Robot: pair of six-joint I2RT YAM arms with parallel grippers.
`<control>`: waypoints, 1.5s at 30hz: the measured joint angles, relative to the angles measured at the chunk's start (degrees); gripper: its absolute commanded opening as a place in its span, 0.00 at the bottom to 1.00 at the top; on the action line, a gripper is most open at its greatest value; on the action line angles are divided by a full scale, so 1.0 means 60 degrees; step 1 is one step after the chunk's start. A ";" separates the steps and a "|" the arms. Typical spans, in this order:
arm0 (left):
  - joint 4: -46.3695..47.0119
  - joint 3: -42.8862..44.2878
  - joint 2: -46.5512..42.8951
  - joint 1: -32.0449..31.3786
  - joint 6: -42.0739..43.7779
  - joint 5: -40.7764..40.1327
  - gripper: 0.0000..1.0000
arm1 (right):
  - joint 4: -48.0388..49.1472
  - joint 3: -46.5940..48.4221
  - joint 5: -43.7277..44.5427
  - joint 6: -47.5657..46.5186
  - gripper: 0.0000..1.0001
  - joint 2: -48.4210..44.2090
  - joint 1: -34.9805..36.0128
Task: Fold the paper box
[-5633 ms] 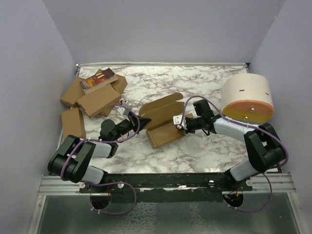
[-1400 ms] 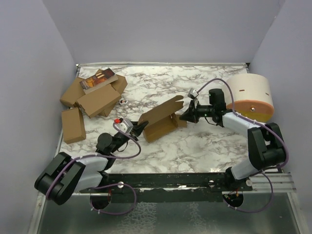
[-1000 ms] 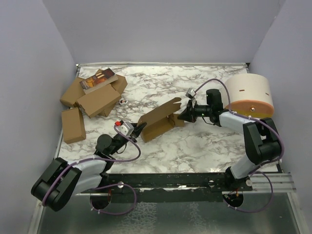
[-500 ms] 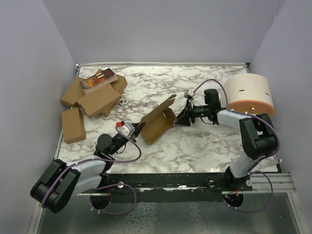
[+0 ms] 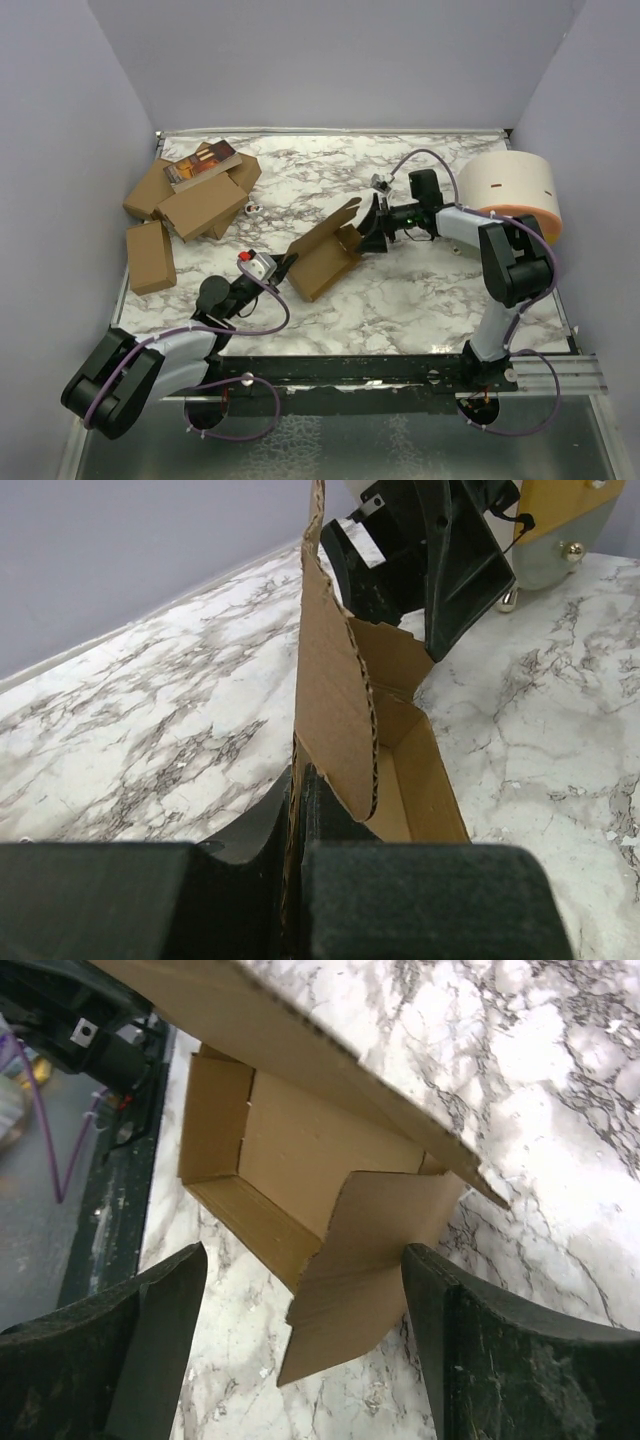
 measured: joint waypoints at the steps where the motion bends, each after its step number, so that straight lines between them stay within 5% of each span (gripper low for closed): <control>1: -0.0007 0.0000 0.0000 0.0000 0.0000 -0.0004 0.00 | -0.0135 0.0157 -0.0124 -0.0004 0.80 0.0091 0.0000; 8: -0.0051 -0.0066 -0.0142 0.0000 0.0004 -0.0066 0.00 | -0.1326 0.0962 -0.1104 0.0044 0.80 0.0557 0.0000; 22: -0.0051 -0.0109 -0.0244 0.0000 0.0000 -0.0171 0.00 | -0.0255 0.0725 -0.1286 0.2845 0.54 0.1224 -0.0025; 37: -0.0055 -0.0153 -0.0248 0.0000 0.0000 -0.0182 0.00 | 0.2670 0.0066 -0.2422 0.5974 0.62 0.1741 -0.0102; 45: -0.0066 -0.0160 -0.0270 0.0000 0.0000 -0.0182 0.00 | 0.2790 0.0055 -0.2514 0.6131 0.40 0.1741 -0.0102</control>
